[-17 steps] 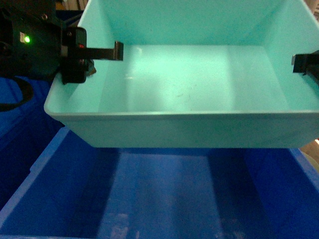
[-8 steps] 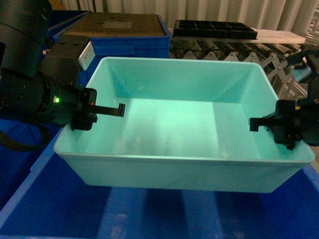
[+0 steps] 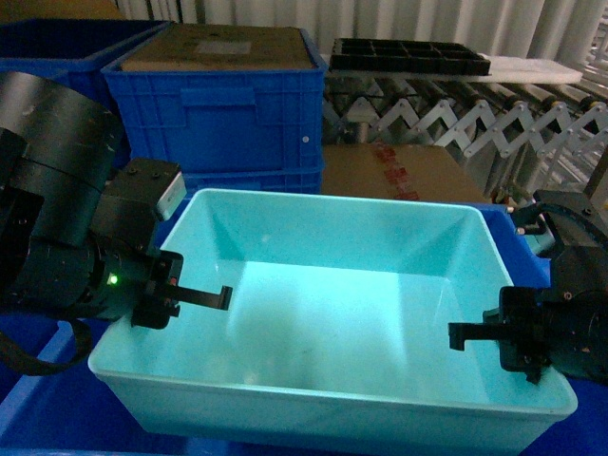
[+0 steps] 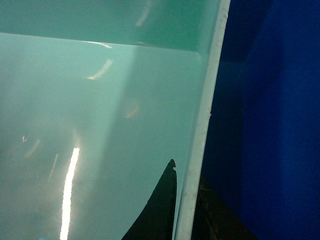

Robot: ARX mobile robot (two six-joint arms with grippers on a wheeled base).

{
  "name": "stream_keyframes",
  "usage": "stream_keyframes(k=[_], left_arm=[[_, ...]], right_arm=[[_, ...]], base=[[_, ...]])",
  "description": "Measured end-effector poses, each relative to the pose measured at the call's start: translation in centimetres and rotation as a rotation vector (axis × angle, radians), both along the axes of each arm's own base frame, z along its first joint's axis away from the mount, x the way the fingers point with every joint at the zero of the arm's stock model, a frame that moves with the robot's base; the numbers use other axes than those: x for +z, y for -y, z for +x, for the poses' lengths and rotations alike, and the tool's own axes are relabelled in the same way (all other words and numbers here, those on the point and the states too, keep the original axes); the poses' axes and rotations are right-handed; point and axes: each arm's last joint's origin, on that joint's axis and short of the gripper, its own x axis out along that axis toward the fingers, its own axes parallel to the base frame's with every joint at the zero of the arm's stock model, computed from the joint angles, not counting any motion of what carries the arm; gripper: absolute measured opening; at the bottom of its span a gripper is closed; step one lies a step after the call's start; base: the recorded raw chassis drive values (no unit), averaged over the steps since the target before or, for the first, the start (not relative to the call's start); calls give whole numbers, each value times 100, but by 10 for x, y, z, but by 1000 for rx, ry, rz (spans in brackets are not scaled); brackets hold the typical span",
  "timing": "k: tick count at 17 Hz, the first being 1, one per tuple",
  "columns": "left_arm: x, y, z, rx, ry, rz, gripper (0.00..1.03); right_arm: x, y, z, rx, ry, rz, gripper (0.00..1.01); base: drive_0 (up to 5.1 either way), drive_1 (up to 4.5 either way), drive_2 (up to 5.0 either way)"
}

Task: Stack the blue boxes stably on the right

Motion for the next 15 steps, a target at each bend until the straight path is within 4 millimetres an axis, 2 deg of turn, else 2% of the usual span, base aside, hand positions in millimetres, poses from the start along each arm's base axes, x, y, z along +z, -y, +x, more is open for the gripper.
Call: stream_keyframes(k=[7,13,14,15], left_arm=[[-15,8,-7,30,-49,-35,2],[-18,9,-8,57,-70,-61,2],[-17,9,-6,73,-58,-50,25],[-16,9,-5,73,-56,-50,32]], right_arm=[[-7,3,-2,-6,-23,-13,7],[-6,2,0,7,-32,-28,7],[-5,2,1,35,-28,-72,26],[-6,2,1,42,-29,-79,32]], base=[[0,0,0],[0,0,0],[0,0,0],[0,0,0]])
